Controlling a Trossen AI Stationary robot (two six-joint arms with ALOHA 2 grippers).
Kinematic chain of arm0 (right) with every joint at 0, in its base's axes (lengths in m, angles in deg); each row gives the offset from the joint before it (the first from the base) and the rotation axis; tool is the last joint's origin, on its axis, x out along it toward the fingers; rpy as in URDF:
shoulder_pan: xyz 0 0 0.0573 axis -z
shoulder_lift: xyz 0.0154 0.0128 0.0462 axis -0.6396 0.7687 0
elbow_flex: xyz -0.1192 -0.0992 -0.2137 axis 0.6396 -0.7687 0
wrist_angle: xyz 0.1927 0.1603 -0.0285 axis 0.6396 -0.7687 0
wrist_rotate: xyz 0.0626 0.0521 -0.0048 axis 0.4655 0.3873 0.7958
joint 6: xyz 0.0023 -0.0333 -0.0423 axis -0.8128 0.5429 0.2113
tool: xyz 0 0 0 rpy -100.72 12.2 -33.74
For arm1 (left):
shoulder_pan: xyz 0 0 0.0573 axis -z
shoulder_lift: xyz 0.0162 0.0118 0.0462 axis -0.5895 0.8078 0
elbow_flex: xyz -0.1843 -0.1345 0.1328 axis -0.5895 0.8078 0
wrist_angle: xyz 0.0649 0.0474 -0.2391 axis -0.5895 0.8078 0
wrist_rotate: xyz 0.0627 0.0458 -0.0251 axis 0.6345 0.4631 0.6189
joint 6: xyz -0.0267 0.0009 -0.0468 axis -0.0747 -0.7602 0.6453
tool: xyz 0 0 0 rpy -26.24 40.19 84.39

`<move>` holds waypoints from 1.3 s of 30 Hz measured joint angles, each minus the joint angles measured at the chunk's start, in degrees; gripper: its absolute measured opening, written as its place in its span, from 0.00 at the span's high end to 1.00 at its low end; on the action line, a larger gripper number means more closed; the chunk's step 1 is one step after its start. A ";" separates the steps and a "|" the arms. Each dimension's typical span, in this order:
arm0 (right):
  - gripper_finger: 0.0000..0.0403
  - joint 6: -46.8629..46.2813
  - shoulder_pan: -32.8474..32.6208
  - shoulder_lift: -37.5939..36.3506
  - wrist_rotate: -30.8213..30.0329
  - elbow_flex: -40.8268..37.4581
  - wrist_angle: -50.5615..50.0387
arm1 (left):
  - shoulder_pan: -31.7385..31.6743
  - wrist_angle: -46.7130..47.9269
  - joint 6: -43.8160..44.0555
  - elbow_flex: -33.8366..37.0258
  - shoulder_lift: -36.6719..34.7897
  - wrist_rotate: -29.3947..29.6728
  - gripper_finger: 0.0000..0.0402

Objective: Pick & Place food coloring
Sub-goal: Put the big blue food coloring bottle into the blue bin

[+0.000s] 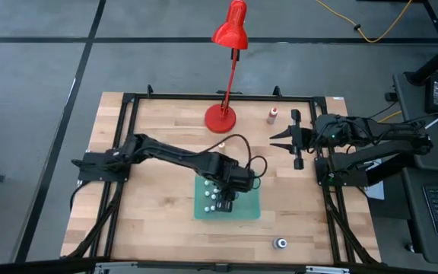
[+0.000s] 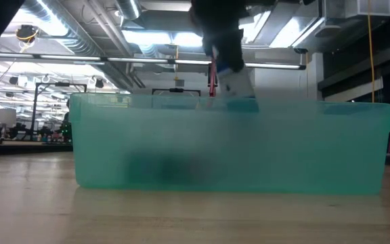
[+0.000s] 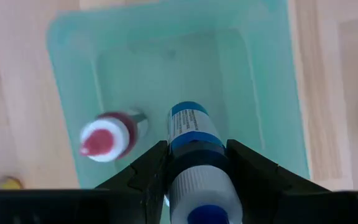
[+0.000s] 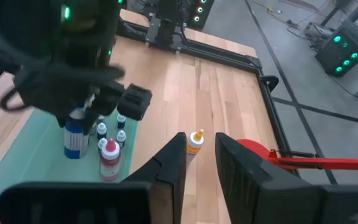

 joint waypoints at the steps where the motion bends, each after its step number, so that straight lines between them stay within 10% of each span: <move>1: 0.78 0.00 0.00 0.00 0.00 0.00 -0.02 | 0.02 0.26 0.51 0.00 0.60 -0.07 0.64; 39: 0.78 1.88 0.01 0.00 2.03 0.00 0.02 | 0.11 0.48 6.37 0.00 5.92 -0.67 0.51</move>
